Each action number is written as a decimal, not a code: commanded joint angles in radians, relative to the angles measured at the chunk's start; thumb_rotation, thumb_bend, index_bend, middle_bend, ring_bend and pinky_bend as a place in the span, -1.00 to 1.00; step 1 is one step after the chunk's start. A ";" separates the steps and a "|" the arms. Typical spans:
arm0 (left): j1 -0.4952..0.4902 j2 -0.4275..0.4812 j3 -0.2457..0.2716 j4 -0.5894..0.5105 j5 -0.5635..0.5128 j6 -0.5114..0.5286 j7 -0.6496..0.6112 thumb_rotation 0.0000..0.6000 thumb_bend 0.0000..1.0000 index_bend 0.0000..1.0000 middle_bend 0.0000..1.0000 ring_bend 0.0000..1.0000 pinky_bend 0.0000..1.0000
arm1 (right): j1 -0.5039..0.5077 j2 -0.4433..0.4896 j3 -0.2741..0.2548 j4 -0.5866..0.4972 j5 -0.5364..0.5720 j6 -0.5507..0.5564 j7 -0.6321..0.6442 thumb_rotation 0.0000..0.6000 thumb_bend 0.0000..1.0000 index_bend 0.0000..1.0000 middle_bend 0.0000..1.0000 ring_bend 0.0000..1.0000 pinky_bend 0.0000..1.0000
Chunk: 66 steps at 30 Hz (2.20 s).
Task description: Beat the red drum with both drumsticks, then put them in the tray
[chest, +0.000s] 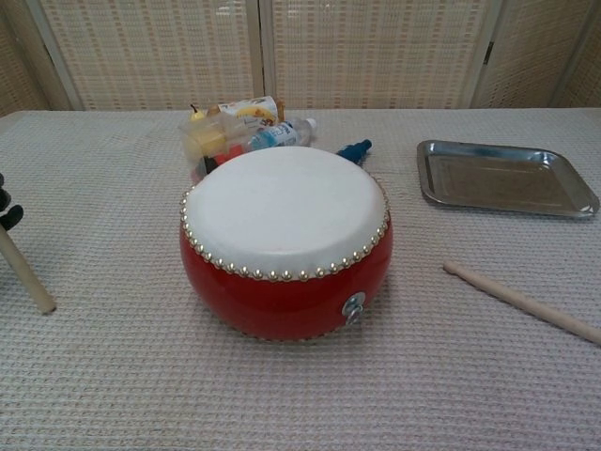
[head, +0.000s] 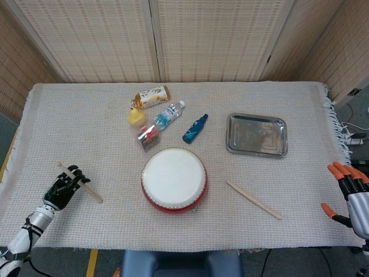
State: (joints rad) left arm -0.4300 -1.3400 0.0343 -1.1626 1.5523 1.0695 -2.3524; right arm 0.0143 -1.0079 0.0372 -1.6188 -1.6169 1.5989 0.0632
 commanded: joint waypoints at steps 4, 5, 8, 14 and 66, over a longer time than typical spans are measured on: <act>0.002 -0.004 0.016 0.016 0.030 0.024 0.028 1.00 -0.23 -0.05 0.11 0.01 -0.11 | 0.001 -0.001 -0.001 -0.003 0.000 -0.003 -0.005 1.00 -0.61 -0.79 -0.83 -0.91 -0.68; 0.002 -0.007 0.021 0.018 0.037 0.029 0.046 1.00 -0.23 -0.04 0.12 0.02 -0.11 | 0.002 -0.001 -0.001 -0.004 -0.001 -0.003 -0.005 1.00 -0.61 -0.79 -0.83 -0.91 -0.68; 0.005 -0.019 0.029 0.021 0.042 0.036 0.098 1.00 -0.23 -0.01 0.12 0.03 -0.11 | 0.003 0.000 -0.001 -0.006 -0.003 -0.005 -0.009 1.00 -0.61 -0.78 -0.83 -0.91 -0.68; 0.003 -0.030 0.034 0.007 0.043 0.042 0.188 1.00 -0.31 0.03 0.14 0.04 -0.09 | 0.003 0.003 -0.001 -0.012 -0.005 -0.002 -0.014 1.00 -0.61 -0.78 -0.83 -0.91 -0.68; 0.033 -0.070 -0.017 -0.084 -0.090 -0.034 0.680 0.49 -0.54 0.45 0.45 0.38 0.21 | 0.001 -0.004 0.000 -0.021 -0.012 0.008 -0.025 1.00 -0.61 -0.79 -0.83 -0.91 -0.68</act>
State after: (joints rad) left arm -0.4006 -1.4053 0.0191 -1.2424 1.4675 1.0409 -1.6948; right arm 0.0152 -1.0114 0.0369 -1.6400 -1.6284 1.6065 0.0385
